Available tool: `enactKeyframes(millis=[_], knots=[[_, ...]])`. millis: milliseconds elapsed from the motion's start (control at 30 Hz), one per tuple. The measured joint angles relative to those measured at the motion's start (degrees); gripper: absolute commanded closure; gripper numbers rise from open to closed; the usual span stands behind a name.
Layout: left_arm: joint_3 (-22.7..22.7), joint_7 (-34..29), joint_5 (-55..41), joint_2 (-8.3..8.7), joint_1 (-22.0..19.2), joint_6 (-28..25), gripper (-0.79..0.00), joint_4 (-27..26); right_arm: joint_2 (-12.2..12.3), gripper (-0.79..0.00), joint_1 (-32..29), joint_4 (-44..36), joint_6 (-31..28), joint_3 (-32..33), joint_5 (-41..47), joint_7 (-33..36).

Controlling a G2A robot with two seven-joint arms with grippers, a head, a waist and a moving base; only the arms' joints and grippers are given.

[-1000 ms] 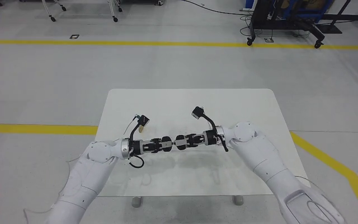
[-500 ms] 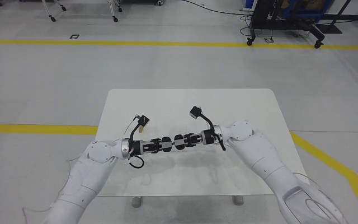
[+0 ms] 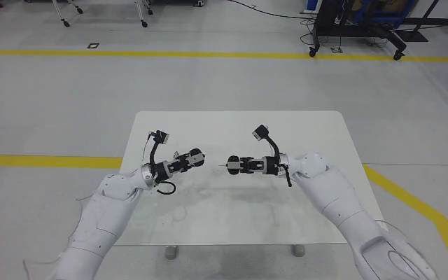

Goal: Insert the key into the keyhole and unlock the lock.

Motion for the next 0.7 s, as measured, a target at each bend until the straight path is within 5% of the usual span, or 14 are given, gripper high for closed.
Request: enactKeyframes(millis=[200, 400, 567, 633, 700], knots=[[-5.7, 7.3, 9.4, 1.25, 0.7, -2.5, -0.785, -3.0, 3.0, 0.0, -6.8, -1.0, -8.5, 7.6, 0.4, -8.5], [-8.9, 17.4, 42.8, 2.56, 0.6, 2.5, -0.785, -7.8, 5.7, 0.0, -13.7, -3.4, -14.7, 13.2, -1.0, -14.7], [-5.8, 14.9, 63.5, 3.05, 0.0, 3.9, -0.785, -7.6, 7.1, 0.0, -17.2, -3.7, -16.6, 15.7, -0.6, -16.6], [-4.2, 14.1, 69.7, 3.08, -1.0, 4.3, -0.72, -7.2, 7.1, 0.0, -17.2, -3.6, -16.6, 15.8, -0.5, -16.6], [-2.8, 14.8, 74.3, 2.97, -1.7, 4.7, -0.57, -6.6, 7.1, 0.0, -17.2, -3.6, -16.6, 15.8, -0.5, -16.6]])
